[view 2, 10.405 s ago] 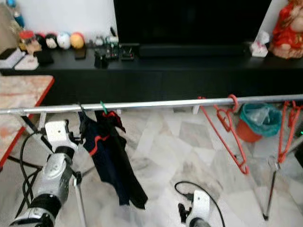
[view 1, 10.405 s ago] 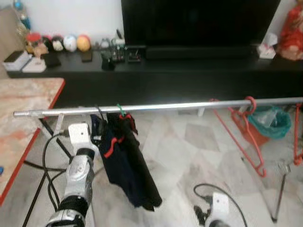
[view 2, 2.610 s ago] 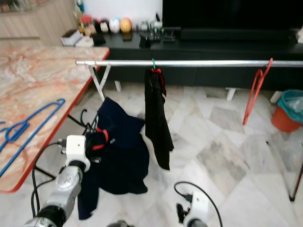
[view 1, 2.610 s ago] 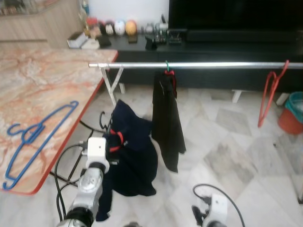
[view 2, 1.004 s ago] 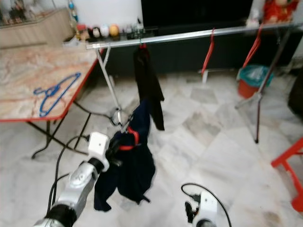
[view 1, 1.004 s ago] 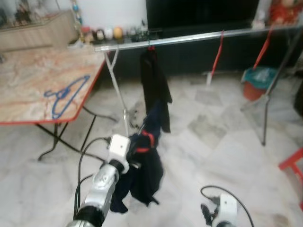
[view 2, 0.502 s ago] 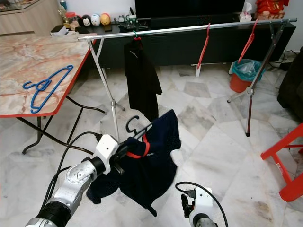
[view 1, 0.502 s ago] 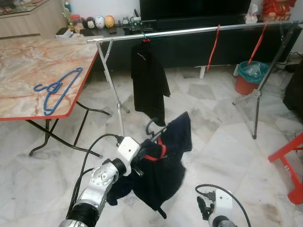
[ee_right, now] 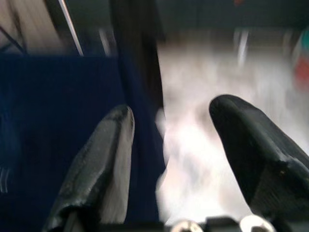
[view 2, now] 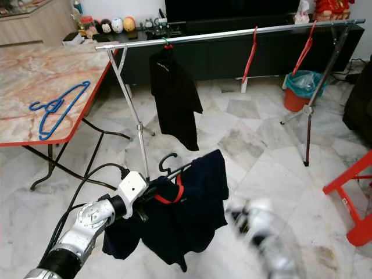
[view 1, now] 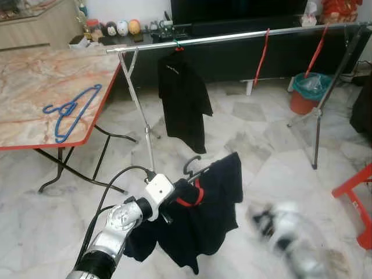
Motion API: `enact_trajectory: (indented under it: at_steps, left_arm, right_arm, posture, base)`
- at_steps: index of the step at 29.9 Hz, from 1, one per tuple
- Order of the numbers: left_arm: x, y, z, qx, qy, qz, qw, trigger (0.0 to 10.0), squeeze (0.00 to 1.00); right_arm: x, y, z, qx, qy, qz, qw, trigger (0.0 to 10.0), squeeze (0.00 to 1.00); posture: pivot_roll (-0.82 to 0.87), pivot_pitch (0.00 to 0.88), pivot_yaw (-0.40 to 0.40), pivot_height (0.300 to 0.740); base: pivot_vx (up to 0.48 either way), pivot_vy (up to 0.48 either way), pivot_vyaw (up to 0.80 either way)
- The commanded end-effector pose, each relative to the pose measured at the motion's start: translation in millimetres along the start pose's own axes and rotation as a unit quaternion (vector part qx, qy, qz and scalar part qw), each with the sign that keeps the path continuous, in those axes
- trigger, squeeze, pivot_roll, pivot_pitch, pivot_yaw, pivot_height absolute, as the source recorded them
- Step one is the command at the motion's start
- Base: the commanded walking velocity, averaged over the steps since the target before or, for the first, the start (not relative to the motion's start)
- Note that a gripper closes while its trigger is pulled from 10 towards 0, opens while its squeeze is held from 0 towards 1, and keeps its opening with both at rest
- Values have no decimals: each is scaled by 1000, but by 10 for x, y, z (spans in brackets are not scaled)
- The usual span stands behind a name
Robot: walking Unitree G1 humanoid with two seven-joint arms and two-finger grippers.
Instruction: Hang hanger
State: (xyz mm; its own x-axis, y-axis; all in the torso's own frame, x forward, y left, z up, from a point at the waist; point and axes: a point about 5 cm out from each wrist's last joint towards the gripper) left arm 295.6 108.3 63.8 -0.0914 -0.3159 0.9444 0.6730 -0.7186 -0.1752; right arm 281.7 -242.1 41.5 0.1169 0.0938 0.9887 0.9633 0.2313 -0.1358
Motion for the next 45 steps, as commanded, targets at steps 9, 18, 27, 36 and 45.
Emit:
enact_trajectory:
  at_steps: [9, 18, 27, 36, 45]
  left_arm:
    - [49, -3, 43, -17, 21, -2, 1000, 10000, 0]
    - [134, -91, 51, -89, 57, -16, 994, 10000, 0]
    - [207, -148, 84, -152, 74, -14, 985, 10000, 0]
    - [288, -179, 60, -209, 77, -14, 975, 10000, 0]
    - [313, -192, -53, -248, 72, -12, 966, 10000, 0]
  right_arm:
    - [4, -102, 171, 148, 45, -4, 988, 10000, 0]
    - [148, -174, 337, 325, 9, 13, 946, 10000, 0]
    - [233, -373, 265, 430, -9, 64, 901, 10000, 0]
    - [420, -305, 348, 459, 2, 40, 888, 10000, 0]
    - [574, -241, 468, 481, 8, 12, 877, 10000, 0]
  posture:
    - [-13, 1, 67, 740]
    - [-6, 0, 62, 740]
    - [-4, 0, 57, 740]
    - [3, 0, 58, 740]
    - [2, 0, 55, 740]
  base:
    - [0, 0, 0]
    - [0, 0, 0]
    - [0, 0, 0]
    - [0, 0, 0]
    - [0, 0, 0]
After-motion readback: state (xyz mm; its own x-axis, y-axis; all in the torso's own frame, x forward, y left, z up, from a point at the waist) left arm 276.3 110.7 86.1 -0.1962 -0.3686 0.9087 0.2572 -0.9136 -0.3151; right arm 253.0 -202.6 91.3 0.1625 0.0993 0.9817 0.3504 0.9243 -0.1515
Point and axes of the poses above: a point about 5 cm out from each wrist's last joint towards the gripper, its own y axis pointing out of the wrist towards the gripper, its own x axis along the axis of the wrist's last joint, z = x × y, and after that the axes turned 1 degree about y, right-handed
